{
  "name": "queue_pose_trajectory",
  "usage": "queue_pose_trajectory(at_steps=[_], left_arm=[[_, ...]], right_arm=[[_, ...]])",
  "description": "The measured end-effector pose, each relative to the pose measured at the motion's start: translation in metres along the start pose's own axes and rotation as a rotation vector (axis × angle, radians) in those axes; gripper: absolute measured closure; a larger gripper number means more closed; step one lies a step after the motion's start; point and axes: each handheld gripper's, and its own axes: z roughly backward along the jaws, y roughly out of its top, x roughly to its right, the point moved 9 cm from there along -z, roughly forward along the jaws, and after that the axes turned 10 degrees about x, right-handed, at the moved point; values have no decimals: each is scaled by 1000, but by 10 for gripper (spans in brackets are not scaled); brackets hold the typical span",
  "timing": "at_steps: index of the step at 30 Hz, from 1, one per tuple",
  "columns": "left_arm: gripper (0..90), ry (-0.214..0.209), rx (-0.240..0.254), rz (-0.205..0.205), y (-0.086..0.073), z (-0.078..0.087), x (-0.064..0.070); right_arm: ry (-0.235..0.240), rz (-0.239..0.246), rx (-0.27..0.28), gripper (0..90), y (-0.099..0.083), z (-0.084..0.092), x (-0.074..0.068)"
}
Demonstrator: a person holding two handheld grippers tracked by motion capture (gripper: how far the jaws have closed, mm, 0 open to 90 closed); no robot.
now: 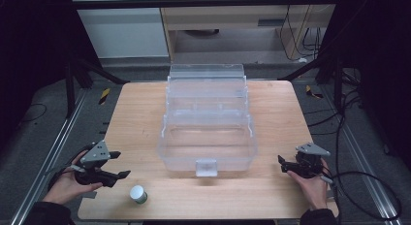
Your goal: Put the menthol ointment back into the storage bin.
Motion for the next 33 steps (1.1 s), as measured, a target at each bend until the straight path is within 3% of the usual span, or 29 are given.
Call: queue_pose_trajectory(at_steps=[3,14,33], left_arm=[[255,-33,-34,-43,0,-1,7],[264,-108,-132,-122,-7,-2,20],[274,-209,-222,-239,-11,-11,45]], right_arm=[[2,0,-2,119,0,0,1],[10,-1,-15,119,-2,-1,-1],[26,4,-38,128,-5,-2,-4]])
